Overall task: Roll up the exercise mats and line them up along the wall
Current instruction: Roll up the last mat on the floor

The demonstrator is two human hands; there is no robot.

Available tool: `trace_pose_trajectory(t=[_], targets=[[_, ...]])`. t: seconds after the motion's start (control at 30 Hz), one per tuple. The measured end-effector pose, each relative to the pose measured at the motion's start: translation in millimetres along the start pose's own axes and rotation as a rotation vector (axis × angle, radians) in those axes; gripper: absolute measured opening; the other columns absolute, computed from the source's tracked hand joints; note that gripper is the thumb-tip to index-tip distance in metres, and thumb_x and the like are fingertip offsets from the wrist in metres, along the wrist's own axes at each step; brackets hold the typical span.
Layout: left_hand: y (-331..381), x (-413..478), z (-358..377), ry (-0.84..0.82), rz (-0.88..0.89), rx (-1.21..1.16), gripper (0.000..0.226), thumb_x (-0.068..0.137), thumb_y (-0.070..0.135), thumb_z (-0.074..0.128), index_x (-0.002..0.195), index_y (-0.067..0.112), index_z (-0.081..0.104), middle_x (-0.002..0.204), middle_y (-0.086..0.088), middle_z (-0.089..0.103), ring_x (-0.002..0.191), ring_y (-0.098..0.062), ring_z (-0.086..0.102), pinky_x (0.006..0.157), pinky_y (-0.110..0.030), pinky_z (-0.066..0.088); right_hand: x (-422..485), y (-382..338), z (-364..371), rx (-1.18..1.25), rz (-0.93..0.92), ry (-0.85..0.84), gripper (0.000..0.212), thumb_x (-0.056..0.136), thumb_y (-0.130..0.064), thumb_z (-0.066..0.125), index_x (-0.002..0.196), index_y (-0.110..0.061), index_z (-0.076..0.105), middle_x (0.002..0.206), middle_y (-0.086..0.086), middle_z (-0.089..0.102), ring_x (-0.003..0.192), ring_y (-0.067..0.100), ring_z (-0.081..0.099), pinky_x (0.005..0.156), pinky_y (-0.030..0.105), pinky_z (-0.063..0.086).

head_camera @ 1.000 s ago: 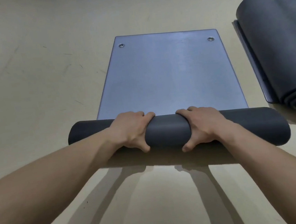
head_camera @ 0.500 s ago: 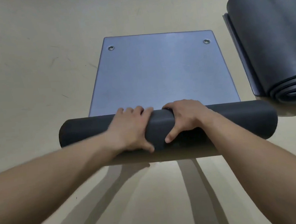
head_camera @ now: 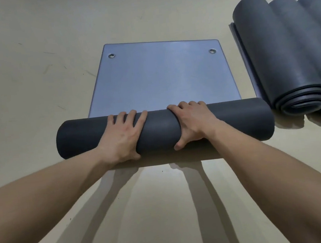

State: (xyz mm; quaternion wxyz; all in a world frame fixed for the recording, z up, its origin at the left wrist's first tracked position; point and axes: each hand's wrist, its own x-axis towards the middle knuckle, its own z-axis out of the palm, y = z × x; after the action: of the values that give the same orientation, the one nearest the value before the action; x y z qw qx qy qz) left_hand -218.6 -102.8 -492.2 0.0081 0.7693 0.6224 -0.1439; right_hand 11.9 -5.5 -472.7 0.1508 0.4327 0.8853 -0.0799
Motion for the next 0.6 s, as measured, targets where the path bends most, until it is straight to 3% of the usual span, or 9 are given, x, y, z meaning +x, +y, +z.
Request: trace_pose_trajectory(t=[0.1,0.2,0.3,0.4,0.47,0.6], targets=[[-3,8,-16,-0.038,0.108,-0.003,0.123,0.061,0.076,0.073,0.155,0.028,0.009,0.143,-0.007,0.044,0.117,-0.030,0.051,0.097,-0.046,0.045,-7,4,-4,0.075,0.015,-0.107,0.128,0.050,-0.085,0.078,0.155,-0.034,0.026,0.137,0.002,0.054,0.120,0.029,0.055,0.106,0.048,0.039],[3,15,-30,-0.232,0.208,-0.068,0.115,0.059,0.076,0.076,0.151,0.035,0.020,0.126,0.001,0.051,0.103,-0.025,0.055,0.081,-0.038,0.048,-44,1,11,0.110,0.073,-0.130,0.132,0.051,-0.087,0.073,0.159,-0.035,0.020,0.153,-0.002,0.042,0.138,0.027,0.042,0.119,0.055,0.022],[3,36,-39,-0.438,0.247,-0.168,0.103,0.056,0.072,0.084,0.141,0.042,0.033,0.113,0.007,0.058,0.100,-0.023,0.058,0.086,-0.041,0.052,-69,-10,28,0.063,0.102,-0.057,0.130,0.047,-0.094,0.061,0.156,-0.036,0.021,0.153,-0.005,0.041,0.138,0.024,0.042,0.117,0.050,0.028],[-7,54,-46,-0.595,0.167,-0.392,0.103,0.055,0.057,0.095,0.142,0.046,0.041,0.123,0.011,0.061,0.116,-0.023,0.058,0.094,-0.039,0.045,-50,-3,14,0.197,0.115,-0.110,0.120,0.043,-0.094,0.064,0.147,-0.040,0.039,0.135,-0.009,0.058,0.119,0.021,0.057,0.100,0.043,0.044],[-13,58,-55,-0.550,0.124,-0.420,0.114,0.059,0.055,0.095,0.155,0.043,0.033,0.141,0.010,0.055,0.131,-0.023,0.052,0.104,-0.037,0.042,-31,9,0,0.307,0.112,-0.186,0.112,0.042,-0.090,0.074,0.141,-0.042,0.048,0.126,-0.013,0.063,0.113,0.020,0.061,0.091,0.039,0.048],[-4,25,-45,-0.093,0.088,-0.213,0.127,0.061,0.082,0.077,0.161,0.033,0.017,0.159,0.002,0.040,0.138,-0.027,0.045,0.113,-0.044,0.035,-3,26,-18,0.506,0.155,-0.308,0.106,0.039,-0.078,0.087,0.133,-0.037,0.063,0.117,-0.019,0.067,0.110,0.014,0.065,0.097,0.035,0.051]])
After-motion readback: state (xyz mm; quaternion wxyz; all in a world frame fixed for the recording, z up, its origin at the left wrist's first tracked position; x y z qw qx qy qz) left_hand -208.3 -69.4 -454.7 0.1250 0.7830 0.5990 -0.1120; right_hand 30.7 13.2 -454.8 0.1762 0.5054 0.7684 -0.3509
